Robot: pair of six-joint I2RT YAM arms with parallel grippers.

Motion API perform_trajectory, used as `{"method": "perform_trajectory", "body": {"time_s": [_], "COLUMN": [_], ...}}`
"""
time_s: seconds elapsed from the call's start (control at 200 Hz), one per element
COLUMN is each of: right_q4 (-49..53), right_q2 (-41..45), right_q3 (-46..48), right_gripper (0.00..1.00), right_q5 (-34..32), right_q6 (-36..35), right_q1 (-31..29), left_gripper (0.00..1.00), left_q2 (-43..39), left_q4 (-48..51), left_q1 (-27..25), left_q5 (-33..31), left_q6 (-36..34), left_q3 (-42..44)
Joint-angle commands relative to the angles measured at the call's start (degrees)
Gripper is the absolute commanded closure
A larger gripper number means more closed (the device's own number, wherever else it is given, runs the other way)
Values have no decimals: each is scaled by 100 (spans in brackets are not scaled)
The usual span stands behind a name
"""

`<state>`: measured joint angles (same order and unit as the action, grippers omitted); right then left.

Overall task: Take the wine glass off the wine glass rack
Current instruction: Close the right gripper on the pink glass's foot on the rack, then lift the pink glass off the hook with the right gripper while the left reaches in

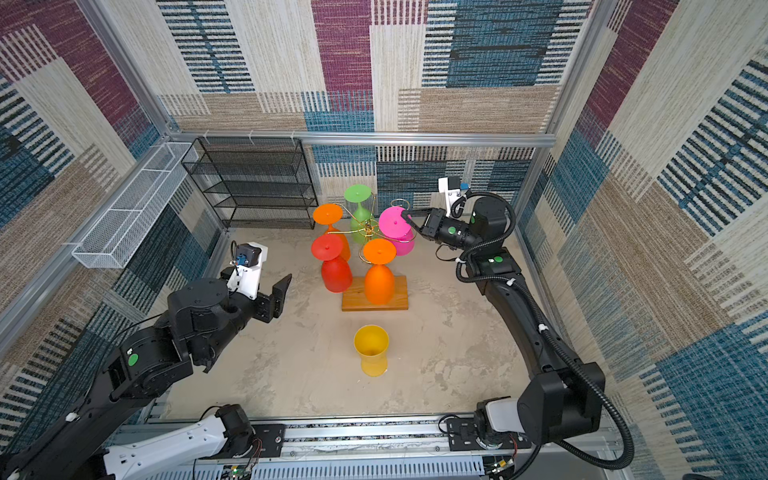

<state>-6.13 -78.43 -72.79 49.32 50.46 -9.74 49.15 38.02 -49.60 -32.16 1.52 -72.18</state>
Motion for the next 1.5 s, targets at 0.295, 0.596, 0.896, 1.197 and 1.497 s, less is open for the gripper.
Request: {"method": "perform_trajectory", "body": {"time_s": [0.295, 0.596, 0.896, 1.197, 1.497], "right_q4": [27, 275, 300, 881, 282], "right_q2": [-344, -245, 216, 1232, 2071], "right_q3": [-430, -419, -125, 8, 25], "right_gripper": [100, 100, 100, 100, 100], "right_q5": [-335, -614, -499, -860, -808], "right_q6": [-365, -625, -578, -1088, -1105], "right_q1": [-7, 138, 716, 1193, 1239], "left_gripper": [26, 26, 26, 26, 26], "left_q2": [-19, -37, -63, -124, 226], "left_q4": [123, 178, 204, -137, -1118], "left_q1": [74, 118, 157, 180, 531], "left_q5": [146, 198, 241, 474, 2252], "left_q6": [165, 182, 193, 285, 120], "left_q3": [26, 43, 56, 35, -106]}}
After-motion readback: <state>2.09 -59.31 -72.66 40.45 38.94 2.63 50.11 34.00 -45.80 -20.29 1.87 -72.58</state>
